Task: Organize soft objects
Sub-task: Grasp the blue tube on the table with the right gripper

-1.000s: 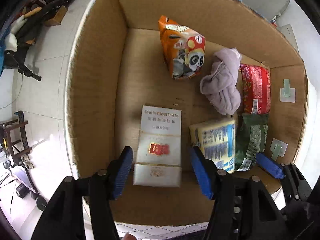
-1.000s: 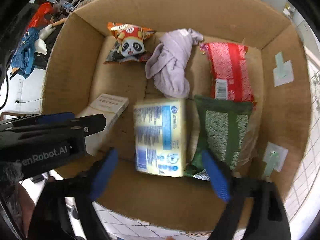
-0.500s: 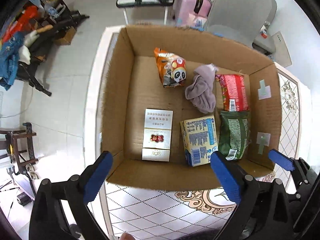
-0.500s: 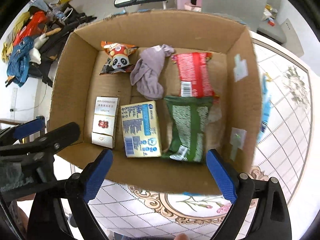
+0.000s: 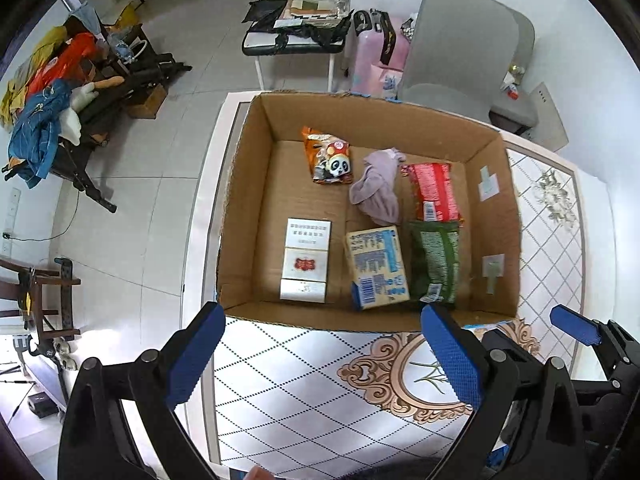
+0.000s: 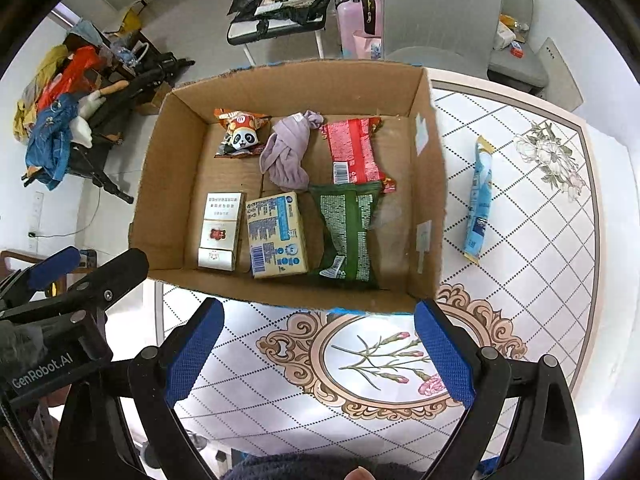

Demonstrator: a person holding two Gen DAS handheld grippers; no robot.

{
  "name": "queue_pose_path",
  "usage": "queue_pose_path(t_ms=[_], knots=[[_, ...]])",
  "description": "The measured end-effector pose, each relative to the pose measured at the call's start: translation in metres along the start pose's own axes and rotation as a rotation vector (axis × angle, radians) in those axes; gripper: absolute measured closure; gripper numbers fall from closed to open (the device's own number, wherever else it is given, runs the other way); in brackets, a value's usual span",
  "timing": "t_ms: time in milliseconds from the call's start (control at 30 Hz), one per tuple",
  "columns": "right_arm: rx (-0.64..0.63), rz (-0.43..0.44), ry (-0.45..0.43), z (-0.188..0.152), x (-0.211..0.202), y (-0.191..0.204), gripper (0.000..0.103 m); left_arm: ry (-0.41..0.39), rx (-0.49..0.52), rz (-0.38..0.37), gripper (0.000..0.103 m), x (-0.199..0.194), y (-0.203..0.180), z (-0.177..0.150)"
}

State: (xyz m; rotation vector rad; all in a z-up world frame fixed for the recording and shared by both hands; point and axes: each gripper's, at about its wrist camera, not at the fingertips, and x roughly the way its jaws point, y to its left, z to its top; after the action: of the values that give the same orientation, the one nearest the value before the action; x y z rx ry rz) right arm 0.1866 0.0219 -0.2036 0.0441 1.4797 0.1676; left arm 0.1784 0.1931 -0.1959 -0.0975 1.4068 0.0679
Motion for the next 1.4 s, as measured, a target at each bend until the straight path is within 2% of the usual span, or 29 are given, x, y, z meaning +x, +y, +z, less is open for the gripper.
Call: queue_pose_path(t_ms=[133, 200, 300, 467, 567, 667, 867, 1067, 1100, 1167, 1233, 1267, 1400], knots=[[0.075, 0.024, -0.024, -0.003, -0.012, -0.032, 0.005, -0.012, -0.006, -0.022, 0.003, -0.005, -0.008, 0.0], [0.148, 0.019, -0.037, -0.001, -0.016, -0.062, 0.005, -0.025, 0.019, 0.014, 0.003, -0.003, -0.017, 0.001], [0.249, -0.018, -0.044, 0.008, -0.014, -0.112, 0.005, -0.012, 0.029, 0.009, 0.003, 0.008, -0.026, 0.003], [0.379, -0.094, -0.01, 0.025, 0.017, -0.189, 0.005, 0.026, 0.041, -0.012, 0.003, 0.038, -0.043, 0.008], [0.43, -0.101, 0.041, 0.036, 0.048, -0.221, 0.005, 0.055, 0.048, -0.021, 0.003, 0.061, -0.053, 0.013], [0.461, -0.084, 0.081, 0.048, 0.077, -0.238, 0.006, 0.071, 0.053, -0.018, 0.003, 0.078, -0.061, 0.017], [0.491, -0.077, 0.128, 0.07, 0.129, -0.243, 0.011, 0.104, 0.071, -0.018, 0.003, 0.107, -0.074, 0.027], [0.512, -0.055, 0.151, 0.087, 0.163, -0.241, 0.032, 0.121, 0.076, -0.01, 0.003, 0.123, -0.078, 0.033], [0.51, -0.057, 0.154, 0.089, 0.167, -0.24, 0.04, 0.123, 0.075, -0.011, 0.003, 0.125, -0.078, 0.034], [0.506, -0.071, 0.162, 0.091, 0.174, -0.239, 0.048, 0.122, 0.077, -0.006, 0.003, 0.127, -0.077, 0.034], [0.502, -0.088, 0.178, 0.091, 0.18, -0.238, 0.065, 0.124, 0.08, -0.002, 0.003, 0.128, -0.077, 0.034], [0.493, -0.099, 0.188, 0.091, 0.183, -0.237, 0.07, 0.126, 0.08, -0.003, 0.003, 0.128, -0.077, 0.033], [0.452, -0.139, 0.188, 0.089, 0.181, -0.23, 0.082, 0.129, 0.078, -0.008, 0.003, 0.127, -0.077, 0.032]])
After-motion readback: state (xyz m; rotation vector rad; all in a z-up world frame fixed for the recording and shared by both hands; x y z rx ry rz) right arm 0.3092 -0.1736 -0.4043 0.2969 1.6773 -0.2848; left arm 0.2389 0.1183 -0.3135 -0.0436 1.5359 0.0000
